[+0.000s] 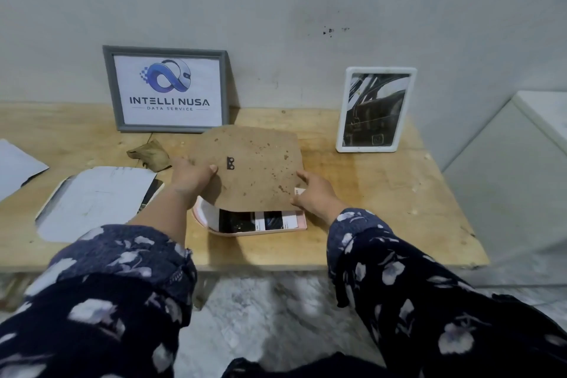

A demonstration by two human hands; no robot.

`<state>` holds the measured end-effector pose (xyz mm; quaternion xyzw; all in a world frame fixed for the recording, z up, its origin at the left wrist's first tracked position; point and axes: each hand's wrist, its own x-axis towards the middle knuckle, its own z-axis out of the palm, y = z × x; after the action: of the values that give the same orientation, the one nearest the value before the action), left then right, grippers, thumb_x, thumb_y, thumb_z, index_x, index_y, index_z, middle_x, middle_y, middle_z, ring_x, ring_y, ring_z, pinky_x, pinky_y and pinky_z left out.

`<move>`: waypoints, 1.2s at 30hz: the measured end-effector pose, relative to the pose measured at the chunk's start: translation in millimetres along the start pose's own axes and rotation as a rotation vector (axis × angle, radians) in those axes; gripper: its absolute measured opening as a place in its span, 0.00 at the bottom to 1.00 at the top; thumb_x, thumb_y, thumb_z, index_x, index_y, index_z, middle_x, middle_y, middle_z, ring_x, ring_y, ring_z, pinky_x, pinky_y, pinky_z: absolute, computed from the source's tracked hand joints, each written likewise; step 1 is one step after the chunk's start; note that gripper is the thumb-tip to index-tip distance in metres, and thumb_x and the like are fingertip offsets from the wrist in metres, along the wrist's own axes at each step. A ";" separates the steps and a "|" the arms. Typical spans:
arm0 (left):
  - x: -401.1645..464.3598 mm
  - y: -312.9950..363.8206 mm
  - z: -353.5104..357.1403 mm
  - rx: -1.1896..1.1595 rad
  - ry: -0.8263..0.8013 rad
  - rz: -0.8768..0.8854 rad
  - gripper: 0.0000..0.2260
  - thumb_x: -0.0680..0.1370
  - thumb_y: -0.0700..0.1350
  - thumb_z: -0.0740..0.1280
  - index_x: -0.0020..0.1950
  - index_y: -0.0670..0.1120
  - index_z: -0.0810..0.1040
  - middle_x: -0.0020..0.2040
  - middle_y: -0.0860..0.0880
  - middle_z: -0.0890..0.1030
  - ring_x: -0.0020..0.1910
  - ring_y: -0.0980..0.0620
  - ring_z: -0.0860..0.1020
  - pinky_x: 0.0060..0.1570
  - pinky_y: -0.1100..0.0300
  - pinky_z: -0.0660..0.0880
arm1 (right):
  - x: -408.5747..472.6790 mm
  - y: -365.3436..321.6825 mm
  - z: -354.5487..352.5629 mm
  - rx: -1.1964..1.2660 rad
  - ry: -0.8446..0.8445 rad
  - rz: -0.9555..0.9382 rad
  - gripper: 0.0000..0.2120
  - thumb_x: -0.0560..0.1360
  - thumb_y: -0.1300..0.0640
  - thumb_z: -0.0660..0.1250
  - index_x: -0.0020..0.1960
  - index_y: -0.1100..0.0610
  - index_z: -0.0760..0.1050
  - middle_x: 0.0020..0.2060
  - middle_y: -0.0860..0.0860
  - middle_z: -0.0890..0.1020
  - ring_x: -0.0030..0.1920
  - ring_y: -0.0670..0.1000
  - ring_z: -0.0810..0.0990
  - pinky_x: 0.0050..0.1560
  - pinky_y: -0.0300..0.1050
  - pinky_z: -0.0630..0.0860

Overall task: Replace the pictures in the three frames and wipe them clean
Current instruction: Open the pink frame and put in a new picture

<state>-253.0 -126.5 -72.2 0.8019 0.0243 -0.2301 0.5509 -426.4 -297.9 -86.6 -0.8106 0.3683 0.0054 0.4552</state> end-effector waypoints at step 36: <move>-122.0 -27.8 269.5 1.301 -0.355 0.360 0.26 0.76 0.59 0.63 0.71 0.49 0.67 0.71 0.46 0.62 0.70 0.43 0.61 0.70 0.44 0.58 | -18.8 199.9 -176.1 -0.584 0.033 0.166 0.27 0.73 0.61 0.62 0.71 0.53 0.62 0.66 0.53 0.66 0.64 0.58 0.66 0.64 0.52 0.68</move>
<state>-462.3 -330.5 -125.6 0.9107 -0.3424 -0.2305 -0.0160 -617.9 -480.3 -123.7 -0.8744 0.4232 0.1352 0.1949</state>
